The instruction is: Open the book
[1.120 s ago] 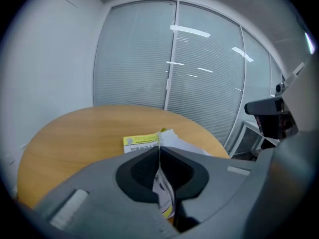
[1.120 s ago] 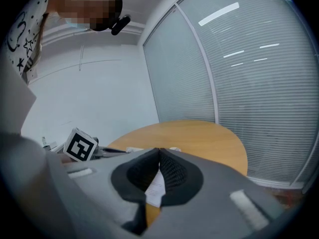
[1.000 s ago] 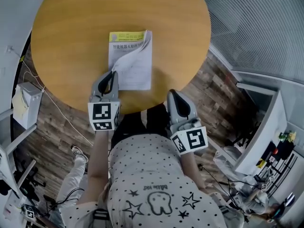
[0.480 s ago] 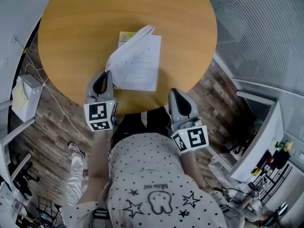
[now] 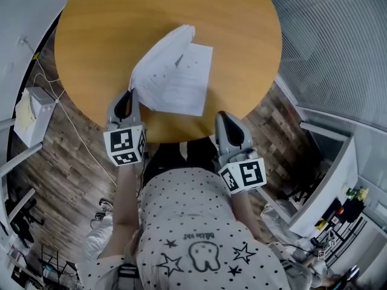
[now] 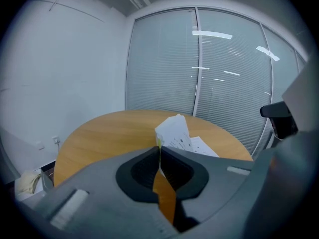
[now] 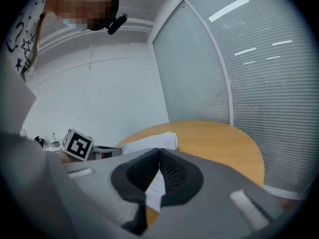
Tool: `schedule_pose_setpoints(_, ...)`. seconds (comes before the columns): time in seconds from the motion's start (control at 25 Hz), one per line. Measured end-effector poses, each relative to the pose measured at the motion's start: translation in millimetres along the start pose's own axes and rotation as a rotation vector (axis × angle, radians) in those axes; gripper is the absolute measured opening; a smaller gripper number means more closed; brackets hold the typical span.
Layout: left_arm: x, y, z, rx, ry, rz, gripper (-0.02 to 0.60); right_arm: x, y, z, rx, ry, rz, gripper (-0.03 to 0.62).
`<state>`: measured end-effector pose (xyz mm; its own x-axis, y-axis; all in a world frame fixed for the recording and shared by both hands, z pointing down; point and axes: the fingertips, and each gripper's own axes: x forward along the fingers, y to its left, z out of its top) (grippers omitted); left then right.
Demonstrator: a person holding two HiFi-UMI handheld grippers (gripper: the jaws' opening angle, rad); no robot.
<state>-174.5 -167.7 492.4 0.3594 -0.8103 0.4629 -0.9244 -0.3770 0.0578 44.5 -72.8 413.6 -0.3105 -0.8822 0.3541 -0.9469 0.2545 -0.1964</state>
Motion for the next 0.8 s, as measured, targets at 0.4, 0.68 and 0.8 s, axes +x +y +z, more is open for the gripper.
schedule_pose_setpoints(0.4, -11.0, 27.8, -17.2, -0.037, 0.026, 0.086, 0.018, 4.8, 7.3, -1.4, -0.01, 0.013, 0.02, 0.005)
schedule_pose_setpoints(0.68, -16.2, 41.0, -34.4, -0.06, 0.064, 0.156, 0.018, 6.3, 8.5, -1.4, -0.01, 0.02, 0.026, 0.005)
schedule_pose_setpoints(0.8, -17.7, 47.4, -41.6, -0.074, 0.079, 0.18, 0.018, 7.4, 8.4, -1.6, -0.01, 0.021, 0.027, 0.005)
